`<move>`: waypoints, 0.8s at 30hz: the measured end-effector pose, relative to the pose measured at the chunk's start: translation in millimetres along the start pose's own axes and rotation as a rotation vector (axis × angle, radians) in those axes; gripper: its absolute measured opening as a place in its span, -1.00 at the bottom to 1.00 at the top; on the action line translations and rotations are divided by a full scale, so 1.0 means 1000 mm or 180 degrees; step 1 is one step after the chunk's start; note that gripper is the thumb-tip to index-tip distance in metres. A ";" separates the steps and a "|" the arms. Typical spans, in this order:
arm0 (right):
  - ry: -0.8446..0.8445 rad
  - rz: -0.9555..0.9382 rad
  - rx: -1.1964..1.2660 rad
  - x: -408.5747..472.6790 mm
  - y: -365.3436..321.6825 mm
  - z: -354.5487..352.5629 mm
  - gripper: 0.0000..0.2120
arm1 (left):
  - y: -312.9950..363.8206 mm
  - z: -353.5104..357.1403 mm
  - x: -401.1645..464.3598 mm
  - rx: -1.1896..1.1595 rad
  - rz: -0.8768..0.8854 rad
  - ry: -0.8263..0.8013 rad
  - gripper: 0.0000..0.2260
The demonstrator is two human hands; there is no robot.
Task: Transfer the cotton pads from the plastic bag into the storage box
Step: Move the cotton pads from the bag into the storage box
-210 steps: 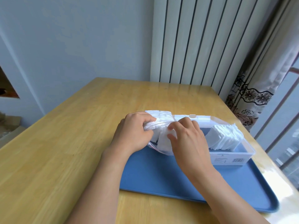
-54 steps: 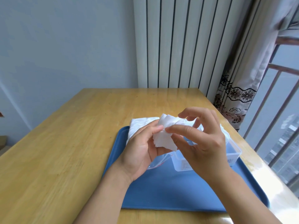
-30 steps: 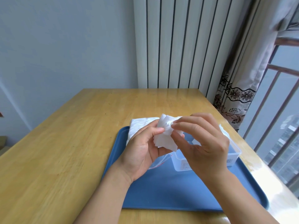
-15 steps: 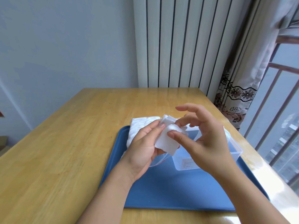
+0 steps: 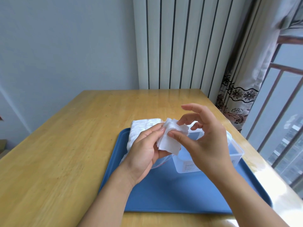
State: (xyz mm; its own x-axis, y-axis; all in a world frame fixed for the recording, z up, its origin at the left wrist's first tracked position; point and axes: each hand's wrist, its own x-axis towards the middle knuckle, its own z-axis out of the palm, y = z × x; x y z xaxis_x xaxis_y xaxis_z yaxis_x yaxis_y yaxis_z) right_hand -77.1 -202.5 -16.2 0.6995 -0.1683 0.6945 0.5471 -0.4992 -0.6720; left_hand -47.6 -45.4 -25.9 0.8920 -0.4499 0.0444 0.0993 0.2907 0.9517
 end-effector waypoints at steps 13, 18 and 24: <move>0.0261 -0.0591 -0.0748 -0.003 0.003 0.004 -0.64 | 0.000 0.004 0.000 -0.0167 0.0048 -0.0009 -0.67; 0.0069 -0.0379 -0.0741 -0.001 0.010 0.001 -0.74 | 0.001 0.005 -0.001 -0.0209 0.0048 -0.0041 -0.66; -0.0062 -0.0268 -0.0576 0.001 0.013 0.000 -0.77 | 0.001 0.006 -0.002 -0.0165 0.0053 -0.0017 -0.68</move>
State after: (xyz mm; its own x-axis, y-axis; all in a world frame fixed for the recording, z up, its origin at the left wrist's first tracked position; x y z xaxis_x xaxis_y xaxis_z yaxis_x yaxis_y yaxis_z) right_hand -69.4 -209.6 -24.7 0.6646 -0.1038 0.7400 0.5137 -0.6558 -0.5533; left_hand -51.8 -49.0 -23.4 0.8914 -0.4490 0.0617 0.1073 0.3414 0.9338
